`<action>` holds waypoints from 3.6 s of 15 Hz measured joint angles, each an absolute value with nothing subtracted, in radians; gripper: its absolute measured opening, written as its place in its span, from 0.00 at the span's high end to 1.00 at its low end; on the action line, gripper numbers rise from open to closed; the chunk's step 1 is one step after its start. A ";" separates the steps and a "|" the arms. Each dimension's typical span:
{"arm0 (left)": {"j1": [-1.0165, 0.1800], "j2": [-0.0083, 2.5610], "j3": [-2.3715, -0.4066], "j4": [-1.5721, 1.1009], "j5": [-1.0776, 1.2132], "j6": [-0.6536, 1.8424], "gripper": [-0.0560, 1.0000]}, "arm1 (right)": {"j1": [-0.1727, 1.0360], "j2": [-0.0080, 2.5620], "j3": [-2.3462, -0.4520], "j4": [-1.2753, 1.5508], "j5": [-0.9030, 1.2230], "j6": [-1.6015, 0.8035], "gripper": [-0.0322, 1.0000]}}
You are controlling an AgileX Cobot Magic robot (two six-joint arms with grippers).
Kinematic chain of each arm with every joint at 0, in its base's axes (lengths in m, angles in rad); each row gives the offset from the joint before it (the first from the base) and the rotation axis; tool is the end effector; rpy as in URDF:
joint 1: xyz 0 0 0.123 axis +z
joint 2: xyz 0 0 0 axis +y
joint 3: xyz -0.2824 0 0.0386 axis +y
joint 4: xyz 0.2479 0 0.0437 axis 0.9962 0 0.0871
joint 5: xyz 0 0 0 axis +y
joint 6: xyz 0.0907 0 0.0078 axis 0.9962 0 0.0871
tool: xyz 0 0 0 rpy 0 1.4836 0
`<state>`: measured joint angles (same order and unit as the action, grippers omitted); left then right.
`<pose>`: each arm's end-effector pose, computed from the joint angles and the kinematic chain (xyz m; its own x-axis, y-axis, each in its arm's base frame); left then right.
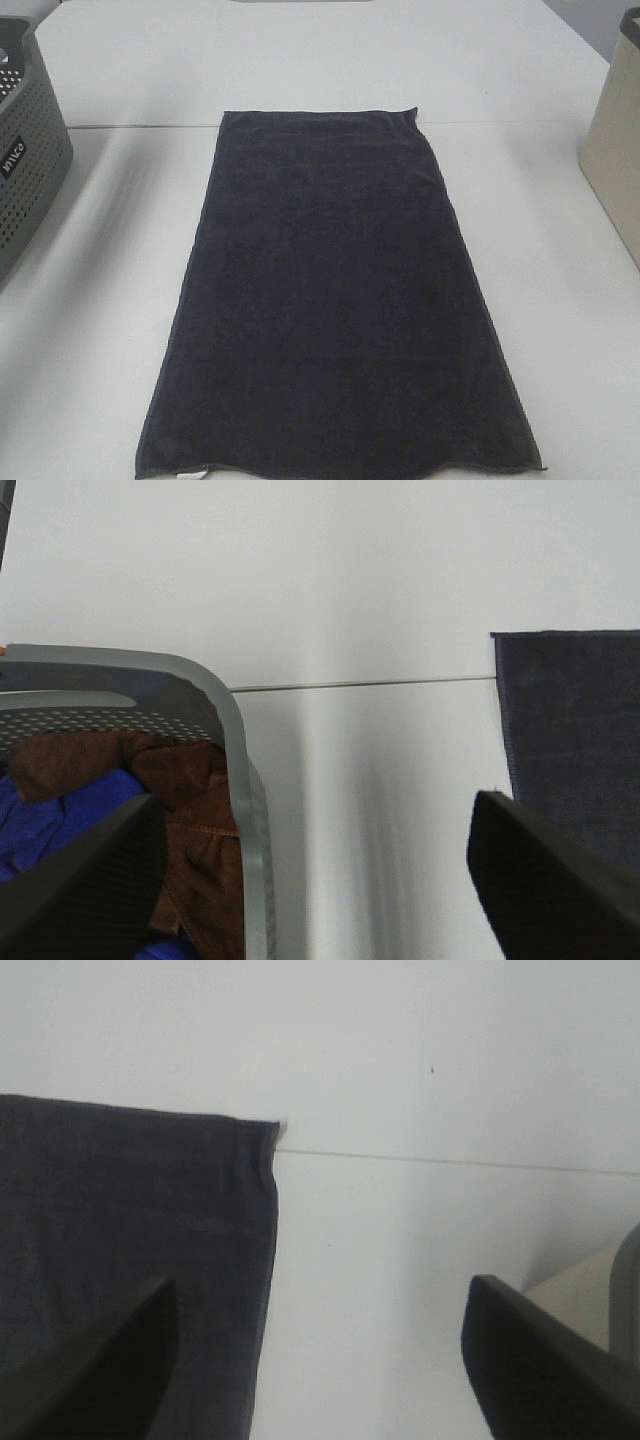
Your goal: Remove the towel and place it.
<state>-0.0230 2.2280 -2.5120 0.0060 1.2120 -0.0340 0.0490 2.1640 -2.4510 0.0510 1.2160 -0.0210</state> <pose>0.4893 -0.0107 0.3665 -0.7452 -0.0148 -0.6667 -0.0045 0.9998 -0.0171 0.4750 0.0277 0.3798 -0.7444 -0.0398 -0.6665 -0.0832 0.9960 0.0335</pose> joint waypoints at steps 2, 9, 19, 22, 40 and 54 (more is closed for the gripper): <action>-0.020 2.186 -2.512 -0.033 1.215 -0.033 0.21 | 0.047 2.059 -2.304 0.057 1.218 -0.021 0.24; -0.020 1.789 -1.945 -0.025 1.187 0.005 0.21 | 0.047 1.519 -1.730 0.042 1.218 -0.021 0.24; -0.020 0.896 -1.038 0.071 0.955 -0.016 0.21 | 0.047 0.829 -1.101 0.023 1.218 0.000 0.24; -0.020 0.582 -0.841 0.078 0.955 -0.017 0.21 | 0.047 0.507 -0.891 0.023 1.220 0.000 0.24; -0.020 -0.005 -0.509 -0.011 1.051 0.055 0.22 | 0.047 -0.005 -0.507 0.052 1.087 -0.111 0.24; 0.019 -0.005 -0.509 -0.018 1.051 0.044 0.22 | 0.047 -0.005 -0.500 0.054 1.064 -0.111 0.24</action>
<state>0.0190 -0.0050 -0.5090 -0.0180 1.0510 0.0440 0.0470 -0.0050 -0.5000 0.0540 1.0640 -0.1110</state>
